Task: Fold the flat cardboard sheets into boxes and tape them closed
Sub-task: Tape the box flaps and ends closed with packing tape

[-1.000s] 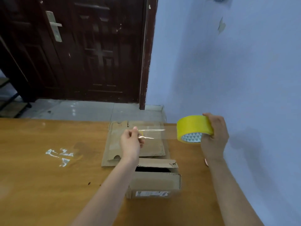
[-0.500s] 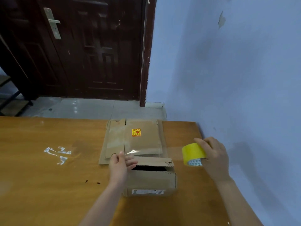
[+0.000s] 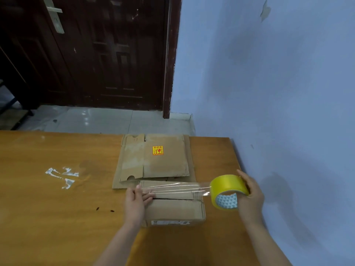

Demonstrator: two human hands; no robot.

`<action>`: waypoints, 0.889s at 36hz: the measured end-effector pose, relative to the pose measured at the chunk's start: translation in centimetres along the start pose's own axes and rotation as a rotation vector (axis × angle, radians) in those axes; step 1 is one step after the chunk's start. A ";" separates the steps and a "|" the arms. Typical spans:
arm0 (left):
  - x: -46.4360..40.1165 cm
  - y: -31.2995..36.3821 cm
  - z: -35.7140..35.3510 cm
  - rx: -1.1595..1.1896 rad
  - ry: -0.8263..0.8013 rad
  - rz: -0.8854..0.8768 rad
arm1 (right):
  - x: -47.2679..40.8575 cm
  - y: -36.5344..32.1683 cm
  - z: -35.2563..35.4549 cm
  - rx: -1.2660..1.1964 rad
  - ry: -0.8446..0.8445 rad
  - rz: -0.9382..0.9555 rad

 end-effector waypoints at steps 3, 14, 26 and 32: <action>0.0 0.0 0.1 0.024 0.012 -0.011 | -0.1 -0.1 0.3 0.219 -0.111 0.209; -0.7 -0.7 0.2 0.044 0.012 0.022 | -1.2 2.6 1.1 0.711 -0.169 0.696; -2.2 0.0 2.1 0.358 -0.171 0.260 | 0.3 2.8 -1.9 0.671 -0.278 0.667; -2.2 0.0 2.0 0.454 -0.199 0.287 | 0.4 2.1 -2.4 0.660 -0.235 0.670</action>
Point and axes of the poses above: each hand's wrist, its own x-axis away from the middle knuckle, its own z-axis out of the back of the hand, y = z × x, the point moved 2 cm from there along -x, towards the middle knuckle, and after that the axes turned 2 degrees about z, right-handed, at the moved point
